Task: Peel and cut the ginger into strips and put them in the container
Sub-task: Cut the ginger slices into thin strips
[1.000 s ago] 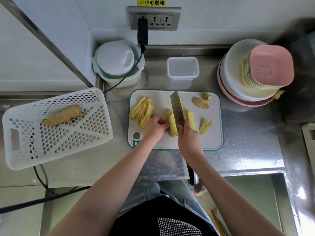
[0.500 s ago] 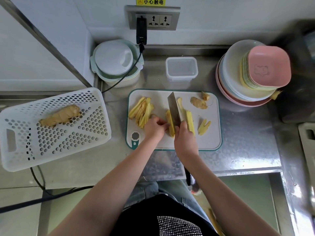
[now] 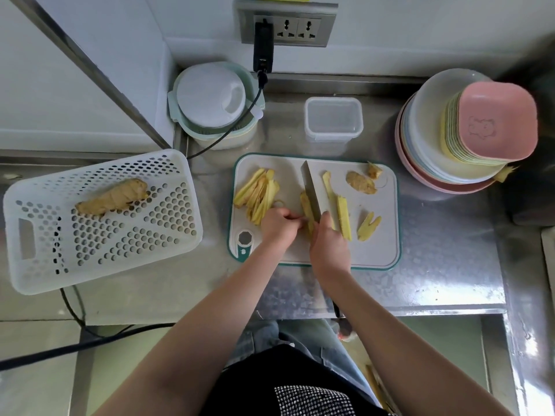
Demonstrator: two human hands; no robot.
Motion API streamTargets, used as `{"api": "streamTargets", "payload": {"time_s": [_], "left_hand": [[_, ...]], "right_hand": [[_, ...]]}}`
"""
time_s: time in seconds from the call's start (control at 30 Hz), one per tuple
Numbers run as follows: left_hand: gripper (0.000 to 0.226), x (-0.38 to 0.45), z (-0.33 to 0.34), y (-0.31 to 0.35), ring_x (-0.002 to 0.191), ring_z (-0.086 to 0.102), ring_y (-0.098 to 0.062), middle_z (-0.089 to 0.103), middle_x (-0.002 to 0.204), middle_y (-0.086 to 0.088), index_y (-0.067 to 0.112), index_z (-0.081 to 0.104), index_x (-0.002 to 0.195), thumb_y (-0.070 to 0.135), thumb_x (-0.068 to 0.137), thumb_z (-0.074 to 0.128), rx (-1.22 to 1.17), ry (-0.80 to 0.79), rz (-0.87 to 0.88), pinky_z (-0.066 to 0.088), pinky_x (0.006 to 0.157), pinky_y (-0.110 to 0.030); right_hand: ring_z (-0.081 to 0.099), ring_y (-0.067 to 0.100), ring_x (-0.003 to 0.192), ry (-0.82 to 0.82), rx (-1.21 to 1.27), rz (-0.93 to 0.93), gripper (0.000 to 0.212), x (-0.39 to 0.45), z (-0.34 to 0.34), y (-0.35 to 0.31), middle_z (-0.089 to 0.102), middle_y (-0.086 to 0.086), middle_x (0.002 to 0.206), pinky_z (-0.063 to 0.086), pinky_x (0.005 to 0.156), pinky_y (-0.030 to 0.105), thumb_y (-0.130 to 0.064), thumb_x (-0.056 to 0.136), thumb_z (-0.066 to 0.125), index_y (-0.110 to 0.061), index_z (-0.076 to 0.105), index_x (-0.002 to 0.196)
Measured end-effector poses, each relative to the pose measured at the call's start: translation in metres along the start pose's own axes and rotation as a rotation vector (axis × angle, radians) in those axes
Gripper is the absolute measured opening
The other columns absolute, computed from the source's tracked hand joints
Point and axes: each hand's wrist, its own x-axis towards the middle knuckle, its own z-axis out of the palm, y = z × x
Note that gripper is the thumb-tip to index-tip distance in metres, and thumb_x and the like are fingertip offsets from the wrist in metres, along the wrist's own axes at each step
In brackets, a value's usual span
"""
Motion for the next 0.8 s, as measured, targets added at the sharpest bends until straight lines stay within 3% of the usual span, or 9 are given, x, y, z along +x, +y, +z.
{"api": "streamTargets", "payload": {"time_s": [0.1, 0.17, 0.27, 0.37, 0.5, 0.67, 0.8], "left_hand": [[0.028, 0.000, -0.005, 0.002, 0.068, 0.057, -0.020, 0.058, 0.060, 0.000, 0.015, 0.056, 0.059, 0.023, 0.082, 0.071, -0.033, -0.001, 0.042, 0.042, 0.063, -0.028], [0.034, -0.007, -0.009, 0.011, 0.068, 0.058, -0.022, 0.060, 0.065, -0.003, 0.011, 0.055, 0.066, 0.035, 0.091, 0.059, 0.065, 0.044, 0.157, 0.041, 0.062, -0.030], [0.047, -0.015, -0.007, 0.040, 0.063, 0.054, -0.022, 0.055, 0.067, -0.004, 0.012, 0.050, 0.072, 0.049, 0.097, 0.035, 0.370, 0.164, 0.359, 0.037, 0.055, -0.032], [0.038, -0.005, 0.008, 0.059, 0.082, 0.064, -0.026, 0.066, 0.090, -0.008, 0.008, 0.059, 0.095, 0.033, 0.101, 0.031, 0.808, 0.281, 0.507, 0.039, 0.061, -0.030], [0.020, 0.008, 0.028, 0.053, 0.093, 0.065, -0.023, 0.065, 0.102, -0.007, 0.004, 0.055, 0.108, 0.011, 0.096, 0.042, 0.980, 0.249, 0.395, 0.040, 0.062, -0.028], [0.020, 0.010, 0.038, 0.058, 0.096, 0.064, -0.023, 0.065, 0.105, -0.007, 0.003, 0.052, 0.112, 0.013, 0.096, 0.043, 1.054, 0.262, 0.317, 0.038, 0.062, -0.029], [0.026, 0.009, 0.031, 0.057, 0.099, 0.063, -0.027, 0.065, 0.107, -0.011, 0.002, 0.052, 0.113, 0.015, 0.100, 0.034, 1.024, 0.240, 0.376, 0.044, 0.068, -0.031]], "right_hand": [[0.060, 0.034, 0.075, 0.004, 0.005, -0.002, 0.020, 0.002, 0.000, 0.002, 0.062, 0.015, 0.082, 0.050, 0.061, 0.041, -0.008, 0.099, 0.032, -0.009, 0.034, 0.119], [0.061, 0.034, 0.074, 0.014, 0.013, -0.002, 0.021, 0.003, 0.001, 0.003, 0.062, 0.015, 0.082, 0.048, 0.060, 0.040, -0.010, 0.100, 0.032, -0.008, 0.034, 0.120], [0.059, 0.033, 0.071, 0.019, 0.042, -0.007, 0.014, 0.001, -0.001, 0.002, 0.060, 0.015, 0.080, 0.044, 0.057, 0.037, -0.010, 0.099, 0.030, -0.009, 0.036, 0.112], [0.058, 0.035, 0.071, 0.013, 0.084, -0.022, 0.006, -0.002, -0.003, 0.000, 0.059, 0.014, 0.078, 0.045, 0.057, 0.038, -0.009, 0.097, 0.030, -0.012, 0.034, 0.101], [0.059, 0.034, 0.075, -0.042, 0.082, 0.028, 0.024, 0.002, -0.003, -0.002, 0.061, 0.012, 0.083, 0.051, 0.066, 0.040, -0.008, 0.092, 0.034, -0.013, 0.038, 0.115], [0.058, 0.032, 0.075, -0.077, 0.109, 0.081, 0.026, 0.007, -0.001, 0.002, 0.063, 0.011, 0.085, 0.048, 0.065, 0.036, -0.009, 0.090, 0.034, -0.009, 0.048, 0.113], [0.059, 0.033, 0.073, -0.039, 0.082, 0.039, 0.018, 0.004, -0.001, -0.001, 0.062, 0.011, 0.080, 0.051, 0.063, 0.038, -0.008, 0.093, 0.033, -0.012, 0.040, 0.110]]}}
